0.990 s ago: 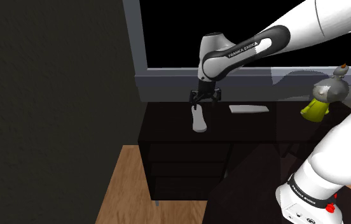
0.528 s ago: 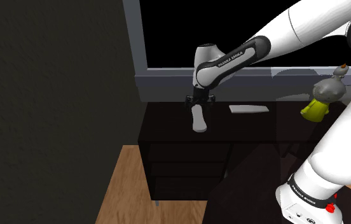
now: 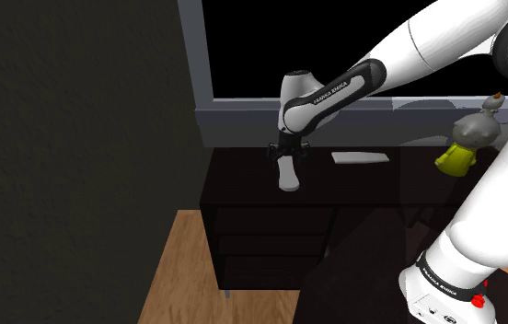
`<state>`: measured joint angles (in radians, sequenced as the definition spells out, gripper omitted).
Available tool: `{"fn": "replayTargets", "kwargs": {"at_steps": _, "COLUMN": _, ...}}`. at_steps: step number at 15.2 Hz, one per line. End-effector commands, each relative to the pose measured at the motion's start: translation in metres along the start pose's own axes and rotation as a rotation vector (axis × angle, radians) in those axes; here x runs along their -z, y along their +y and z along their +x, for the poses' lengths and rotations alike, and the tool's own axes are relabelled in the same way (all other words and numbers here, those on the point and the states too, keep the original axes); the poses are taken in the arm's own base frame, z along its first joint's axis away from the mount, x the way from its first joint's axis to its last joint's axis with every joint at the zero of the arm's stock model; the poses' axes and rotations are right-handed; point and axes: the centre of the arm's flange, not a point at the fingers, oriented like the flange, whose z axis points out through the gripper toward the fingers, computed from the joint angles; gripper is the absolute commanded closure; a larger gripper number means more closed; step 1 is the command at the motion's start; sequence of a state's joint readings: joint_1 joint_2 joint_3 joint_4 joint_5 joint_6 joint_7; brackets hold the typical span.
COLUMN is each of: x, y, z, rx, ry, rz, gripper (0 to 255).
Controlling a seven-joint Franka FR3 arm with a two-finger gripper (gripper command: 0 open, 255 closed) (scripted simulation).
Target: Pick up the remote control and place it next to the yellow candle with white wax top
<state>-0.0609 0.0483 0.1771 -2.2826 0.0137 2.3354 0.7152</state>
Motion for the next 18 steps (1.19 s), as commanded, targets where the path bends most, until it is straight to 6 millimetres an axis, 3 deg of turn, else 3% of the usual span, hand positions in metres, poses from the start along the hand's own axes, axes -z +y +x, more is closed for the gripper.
{"fn": "replayTargets", "kwargs": {"at_steps": 1, "x": 0.000, "y": 0.000, "z": 0.000, "rx": 0.000, "ry": 0.000, "rz": 0.000, "gripper": 0}}
{"fn": "replayTargets", "kwargs": {"at_steps": 2, "x": 0.000, "y": 0.000, "z": 0.000, "rx": 0.000, "ry": 0.000, "rz": 0.000, "gripper": 0}}
{"fn": "replayTargets", "kwargs": {"at_steps": 3, "x": 0.000, "y": 0.000, "z": 0.000, "rx": 0.000, "ry": 0.000, "rz": 0.000, "gripper": 255}}
{"fn": "replayTargets", "kwargs": {"at_steps": 12, "x": 0.000, "y": 0.000, "z": 0.000, "rx": 0.000, "ry": 0.000, "rz": 0.000, "gripper": 255}}
{"fn": "replayTargets", "kwargs": {"at_steps": 18, "x": 0.032, "y": -0.001, "z": 0.000, "rx": 0.000, "ry": 0.000, "rz": 0.000, "gripper": 255}}
